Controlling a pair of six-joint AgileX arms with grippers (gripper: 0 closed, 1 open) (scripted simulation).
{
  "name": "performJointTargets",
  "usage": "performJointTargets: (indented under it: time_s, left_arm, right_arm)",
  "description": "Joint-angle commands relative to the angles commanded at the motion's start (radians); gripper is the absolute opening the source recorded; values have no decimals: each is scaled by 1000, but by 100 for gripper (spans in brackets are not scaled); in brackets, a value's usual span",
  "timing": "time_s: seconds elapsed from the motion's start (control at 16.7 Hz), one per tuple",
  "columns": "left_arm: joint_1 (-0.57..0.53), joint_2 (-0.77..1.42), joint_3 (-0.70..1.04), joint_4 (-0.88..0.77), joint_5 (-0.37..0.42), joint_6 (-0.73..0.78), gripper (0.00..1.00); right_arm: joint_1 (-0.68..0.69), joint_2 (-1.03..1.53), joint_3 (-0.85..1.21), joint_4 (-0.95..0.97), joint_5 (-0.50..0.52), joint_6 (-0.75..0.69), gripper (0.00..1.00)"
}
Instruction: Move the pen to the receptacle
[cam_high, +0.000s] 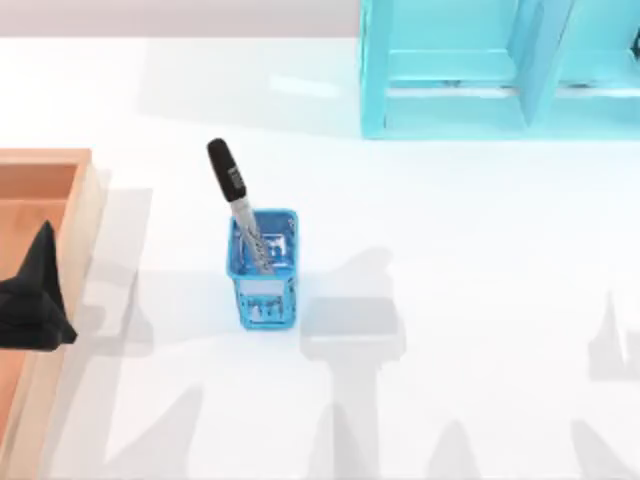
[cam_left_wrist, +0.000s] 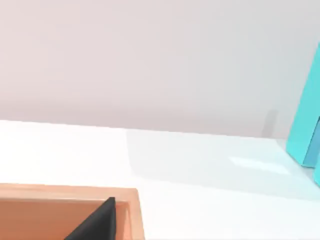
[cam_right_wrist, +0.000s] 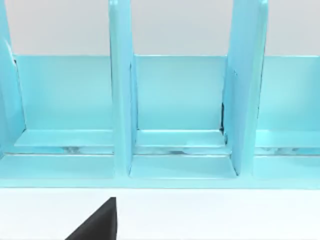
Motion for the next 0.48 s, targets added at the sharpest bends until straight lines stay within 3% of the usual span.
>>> performJointTargets:
  time_s: [0.48]
  left_arm:
    - [-151,797,56,530,149,-199,100]
  right_arm:
    - [0,0,0,0,0,0,100]
